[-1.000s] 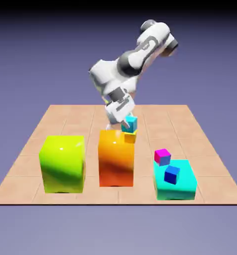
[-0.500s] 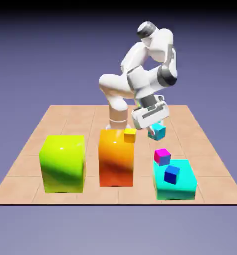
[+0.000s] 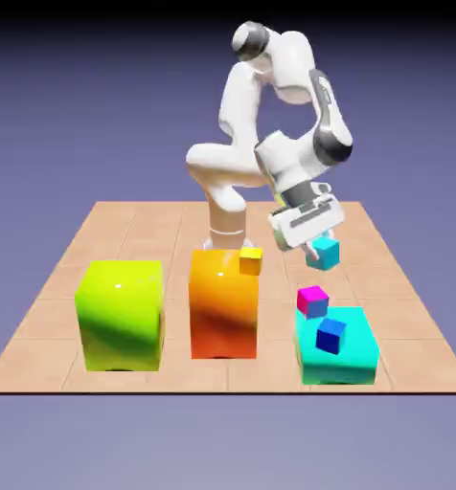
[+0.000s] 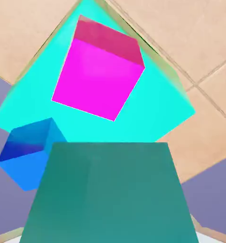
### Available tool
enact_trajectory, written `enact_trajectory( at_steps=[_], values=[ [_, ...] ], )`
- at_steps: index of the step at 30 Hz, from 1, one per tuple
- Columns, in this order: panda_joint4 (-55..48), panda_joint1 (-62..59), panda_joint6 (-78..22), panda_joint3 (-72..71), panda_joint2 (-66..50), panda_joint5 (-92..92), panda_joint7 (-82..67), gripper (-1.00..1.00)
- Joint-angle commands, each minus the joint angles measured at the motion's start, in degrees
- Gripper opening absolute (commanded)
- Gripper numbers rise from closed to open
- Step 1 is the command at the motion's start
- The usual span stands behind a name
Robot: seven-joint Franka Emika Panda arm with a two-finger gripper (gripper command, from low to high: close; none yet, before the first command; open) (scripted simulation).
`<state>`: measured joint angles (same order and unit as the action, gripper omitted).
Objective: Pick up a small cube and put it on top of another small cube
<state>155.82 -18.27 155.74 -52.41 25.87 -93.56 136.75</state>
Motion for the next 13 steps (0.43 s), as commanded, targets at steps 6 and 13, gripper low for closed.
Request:
enact_trajectory(
  at_steps=[6, 13],
  values=[
    [-1.9, 8.1, 11.6, 6.3, -12.5, -1.0, -5.0, -1.00],
    [-2.8, 12.1, 17.4, 9.5, -18.6, -1.4, -7.5, 1.00]
  ],
)
